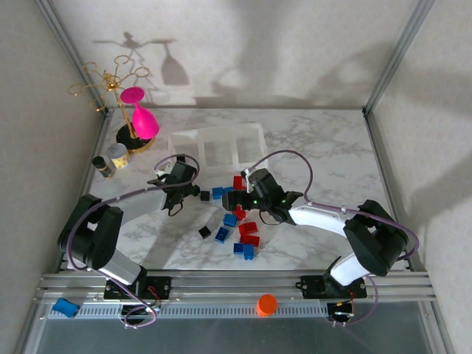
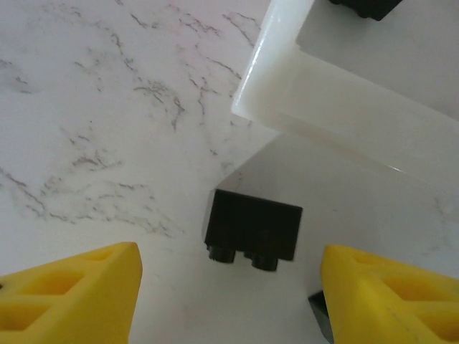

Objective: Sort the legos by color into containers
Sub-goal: Pick up the lego from the middle-left of the table.

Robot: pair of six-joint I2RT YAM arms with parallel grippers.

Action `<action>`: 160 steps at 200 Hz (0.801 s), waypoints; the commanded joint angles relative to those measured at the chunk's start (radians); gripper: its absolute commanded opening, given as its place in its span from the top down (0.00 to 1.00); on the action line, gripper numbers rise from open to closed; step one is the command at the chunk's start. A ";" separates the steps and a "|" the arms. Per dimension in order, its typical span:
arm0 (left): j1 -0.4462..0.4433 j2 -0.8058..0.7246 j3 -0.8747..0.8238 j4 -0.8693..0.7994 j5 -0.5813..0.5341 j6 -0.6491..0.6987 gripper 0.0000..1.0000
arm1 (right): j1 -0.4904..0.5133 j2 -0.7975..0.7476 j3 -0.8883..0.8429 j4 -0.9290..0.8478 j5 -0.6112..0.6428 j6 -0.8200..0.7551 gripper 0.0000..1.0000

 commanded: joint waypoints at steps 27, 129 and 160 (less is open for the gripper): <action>0.021 0.073 0.046 0.011 -0.023 0.097 0.44 | 0.008 -0.012 0.030 -0.016 0.019 -0.010 0.01; 0.010 0.035 0.021 -0.007 -0.010 0.121 0.65 | 0.007 0.020 0.077 -0.036 0.014 -0.028 0.01; -0.018 -0.040 0.004 -0.052 -0.013 0.104 0.65 | 0.008 0.021 0.101 -0.036 0.016 -0.045 0.01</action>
